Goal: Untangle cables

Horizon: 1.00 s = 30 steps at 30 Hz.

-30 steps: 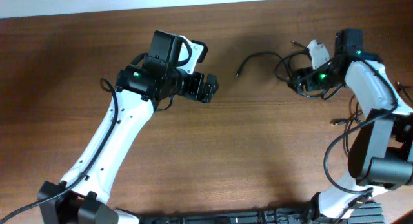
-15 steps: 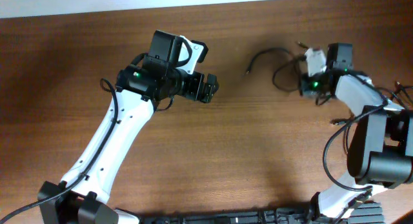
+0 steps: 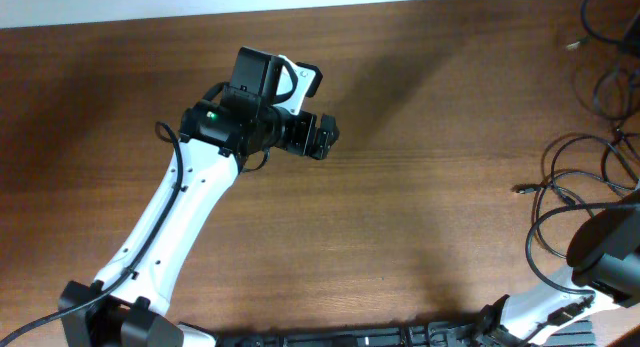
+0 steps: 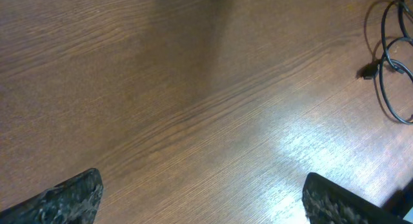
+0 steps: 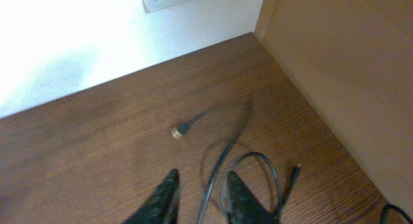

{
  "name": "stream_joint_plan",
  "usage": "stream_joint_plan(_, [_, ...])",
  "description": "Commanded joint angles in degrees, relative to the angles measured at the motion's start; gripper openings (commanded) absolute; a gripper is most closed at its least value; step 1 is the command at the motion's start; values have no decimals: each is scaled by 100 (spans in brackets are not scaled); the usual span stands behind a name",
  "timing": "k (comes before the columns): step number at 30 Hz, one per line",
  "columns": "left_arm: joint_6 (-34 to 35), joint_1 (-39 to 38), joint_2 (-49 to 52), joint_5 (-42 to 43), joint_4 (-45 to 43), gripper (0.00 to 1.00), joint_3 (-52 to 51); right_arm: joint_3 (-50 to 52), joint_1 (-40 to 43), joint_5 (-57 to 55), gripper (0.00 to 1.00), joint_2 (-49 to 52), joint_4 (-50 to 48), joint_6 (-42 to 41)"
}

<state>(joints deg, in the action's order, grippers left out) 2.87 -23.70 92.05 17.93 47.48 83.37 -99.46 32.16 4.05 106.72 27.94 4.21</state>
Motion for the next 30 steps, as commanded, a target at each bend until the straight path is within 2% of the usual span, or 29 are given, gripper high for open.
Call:
stream_joint_plan(1, [55, -2, -33, -22, -9, 99, 35, -122, -22, -26, 70, 210, 249, -2])
stream_joint_plan(2, [55, -2, -33, -22, -9, 99, 35, -122, -22, -24, 78, 210, 372, -2])
stream_joint_plan(4, [55, -2, -33, -22, -9, 99, 35, -122, -31, 66, 85, 208, 640, -4])
stream_joint_plan(8, [55, -2, -33, -22, -9, 99, 35, -122, -111, 1504, 99, -136, 1488, -22])
stream_joint_plan(14, [55, -2, -33, -22, -9, 99, 35, -122, -1119, 1025, 99, -1471, 3407, -4])
stream_joint_plan(17, [55, -2, -33, -22, -9, 99, 35, -122, -1945, 1034, 99, -2039, 4444, -138])
stream_joint_plan(19, [55, -2, -35, -22, -9, 99, 35, -122, -2966, 1058, 99, -2280, 4852, -649])
stream_joint_plan(22, [55, -2, -33, -22, -9, 99, 35, -122, -4341, 1093, 99, -2236, 5224, -643])
stream_joint_plan(23, [55, -2, -33, -22, -9, 99, 35, -122, -4562, 857, 99, -2236, 5222, -643])
stream_joint_plan(30, [55, -2, -33, -22, -9, 99, 35, -122, -4677, 1075, 99, -2234, 5228, -647])
